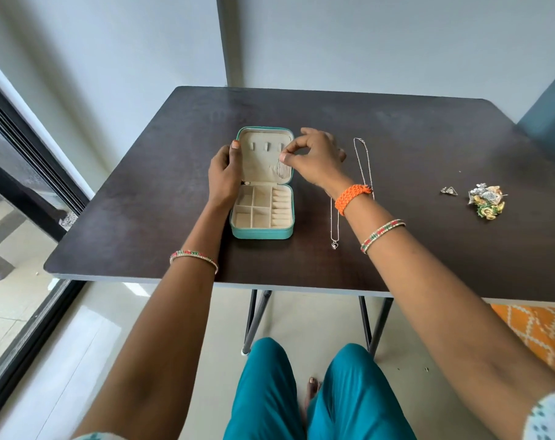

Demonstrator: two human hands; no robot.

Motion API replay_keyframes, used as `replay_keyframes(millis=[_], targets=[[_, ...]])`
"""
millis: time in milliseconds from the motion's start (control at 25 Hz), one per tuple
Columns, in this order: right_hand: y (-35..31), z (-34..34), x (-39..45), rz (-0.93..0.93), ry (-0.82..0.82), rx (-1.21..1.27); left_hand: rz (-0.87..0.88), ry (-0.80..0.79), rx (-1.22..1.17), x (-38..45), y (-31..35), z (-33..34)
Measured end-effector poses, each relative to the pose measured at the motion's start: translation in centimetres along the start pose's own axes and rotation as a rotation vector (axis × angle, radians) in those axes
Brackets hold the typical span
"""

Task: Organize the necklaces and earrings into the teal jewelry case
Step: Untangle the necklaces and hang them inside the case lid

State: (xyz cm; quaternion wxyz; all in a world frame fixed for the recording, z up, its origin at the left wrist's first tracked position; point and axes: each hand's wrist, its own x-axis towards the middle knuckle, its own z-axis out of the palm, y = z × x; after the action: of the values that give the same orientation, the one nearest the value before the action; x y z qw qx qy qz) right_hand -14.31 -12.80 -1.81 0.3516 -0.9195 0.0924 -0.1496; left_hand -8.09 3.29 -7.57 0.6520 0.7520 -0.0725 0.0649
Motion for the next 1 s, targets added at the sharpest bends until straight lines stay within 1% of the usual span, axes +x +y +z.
replay_keyframes(millis=[80, 240, 400, 720, 1000], targets=[[-0.1, 0.1, 0.2, -0.039, 0.048, -0.02, 0.073, 0.026, -0.052, -0.7, 0.1, 0.0], [-0.5, 0.5, 0.9, -0.122, 0.226, -0.038, 0.126, 0.026, -0.101, -0.9, 0.2, -0.4], [-0.8, 1.0, 1.4, -0.191, 0.282, -0.068, 0.153, 0.032, -0.141, -1.2, 0.4, -0.4], [-0.4, 1.9, 1.3, -0.345, 0.445, -0.271, 0.188, 0.055, -0.114, -1.2, 0.3, -0.4], [-0.5, 2.2, 1.0, -0.356, 0.488, -0.307, 0.179, 0.075, -0.12, -0.9, -0.1, -0.3]])
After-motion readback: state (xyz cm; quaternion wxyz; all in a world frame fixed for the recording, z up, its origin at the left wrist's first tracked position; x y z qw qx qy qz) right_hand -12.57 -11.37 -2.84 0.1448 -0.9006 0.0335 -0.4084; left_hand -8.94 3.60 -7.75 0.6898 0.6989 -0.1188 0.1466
